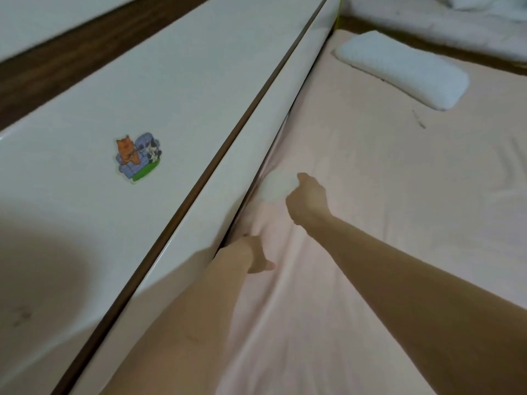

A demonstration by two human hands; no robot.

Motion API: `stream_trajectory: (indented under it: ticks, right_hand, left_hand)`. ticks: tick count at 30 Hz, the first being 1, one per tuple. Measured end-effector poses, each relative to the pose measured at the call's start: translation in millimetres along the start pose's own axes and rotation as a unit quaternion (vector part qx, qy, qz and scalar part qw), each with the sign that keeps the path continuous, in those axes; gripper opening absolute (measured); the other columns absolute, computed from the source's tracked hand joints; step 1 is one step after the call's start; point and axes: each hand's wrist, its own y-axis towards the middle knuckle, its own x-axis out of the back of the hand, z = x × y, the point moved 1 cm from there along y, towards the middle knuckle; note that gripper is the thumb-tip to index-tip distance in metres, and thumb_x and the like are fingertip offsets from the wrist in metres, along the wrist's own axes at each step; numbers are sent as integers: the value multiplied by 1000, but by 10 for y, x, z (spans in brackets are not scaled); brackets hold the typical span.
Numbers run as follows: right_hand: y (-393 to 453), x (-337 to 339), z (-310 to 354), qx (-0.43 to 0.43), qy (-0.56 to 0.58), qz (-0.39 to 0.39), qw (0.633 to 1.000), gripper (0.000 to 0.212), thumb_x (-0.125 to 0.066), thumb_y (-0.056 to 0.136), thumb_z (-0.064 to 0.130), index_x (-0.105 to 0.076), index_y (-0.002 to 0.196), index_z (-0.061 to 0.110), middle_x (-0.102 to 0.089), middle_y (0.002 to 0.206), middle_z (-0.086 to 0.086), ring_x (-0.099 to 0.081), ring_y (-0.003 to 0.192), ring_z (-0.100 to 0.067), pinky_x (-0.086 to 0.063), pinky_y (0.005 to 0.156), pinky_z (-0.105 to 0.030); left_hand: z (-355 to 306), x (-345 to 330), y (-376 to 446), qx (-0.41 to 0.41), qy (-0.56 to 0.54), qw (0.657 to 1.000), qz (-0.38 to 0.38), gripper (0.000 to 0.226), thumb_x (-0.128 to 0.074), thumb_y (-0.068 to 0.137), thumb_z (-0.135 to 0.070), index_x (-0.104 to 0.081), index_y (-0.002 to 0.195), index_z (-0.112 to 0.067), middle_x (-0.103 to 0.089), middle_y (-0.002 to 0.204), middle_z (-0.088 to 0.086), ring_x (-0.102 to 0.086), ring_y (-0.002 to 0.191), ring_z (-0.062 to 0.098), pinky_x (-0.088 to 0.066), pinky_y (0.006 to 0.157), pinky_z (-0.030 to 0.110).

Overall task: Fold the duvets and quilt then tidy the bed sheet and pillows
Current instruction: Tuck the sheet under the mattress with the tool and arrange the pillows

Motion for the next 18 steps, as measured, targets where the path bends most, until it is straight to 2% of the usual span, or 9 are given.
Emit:
stream_trajectory:
  ticks: [2,5,9,12,15,17,18]
  right_hand:
    - [125,-143,91,-6,-6,23,1000,32,-40,88,-4,-49,118,-4,-58,117,-18,-58,97,-32,-46,73,-32]
    - [247,-275,193,2,-31,29,999,25,-42,90,-5,-52,113,-6,-59,117,-19,-57,105,-32,-41,73,-27]
    - [439,-539,324,-4,-17,71,997,19,-43,91,-5,-58,103,-5,-63,113,-18,-61,103,-30,-41,68,-25]
    - [584,-711,362,-16,0,99,995,15,-42,92,-6,-52,84,2,-63,111,-18,-62,104,-31,-47,71,-28]
    - [687,-825,293,-17,6,115,993,32,-42,90,-7,-35,64,9,-60,95,-16,-61,106,-32,-50,69,-29]
    - [699,-877,225,-15,-5,127,992,36,-42,90,-6,-31,61,10,-57,91,-15,-63,93,-29,-48,63,-23]
    - [664,-881,185,-24,-5,128,991,36,-43,90,-6,-32,60,10,-54,85,-13,-61,81,-26,-45,51,-16]
  left_hand:
    - [7,-4,67,-8,25,1000,13,90,-54,91,-54,-9,153,-8,-15,158,13,-29,141,30,-31,112,38]
    - [64,-50,116,-25,31,999,13,95,-55,91,-51,1,153,-7,-1,160,16,-19,145,31,-26,115,40]
    - [138,-113,215,-42,36,998,20,98,-62,87,-49,-2,154,-10,-1,160,15,-21,144,31,-26,115,41]
    - [166,-90,233,-47,25,998,24,96,-64,87,-46,-5,154,-11,-2,159,15,-16,146,31,-23,117,42]
    - [213,-77,255,-54,13,998,17,88,-60,92,-39,-4,153,-8,-4,159,13,-12,146,30,-19,117,39]
    - [244,-110,251,-62,17,998,7,94,-58,91,-46,2,154,-9,4,160,15,-9,148,27,-18,118,37]
    - [228,-145,215,-59,5,998,6,95,-57,91,-47,4,154,-10,7,160,15,-9,148,26,-18,118,37]
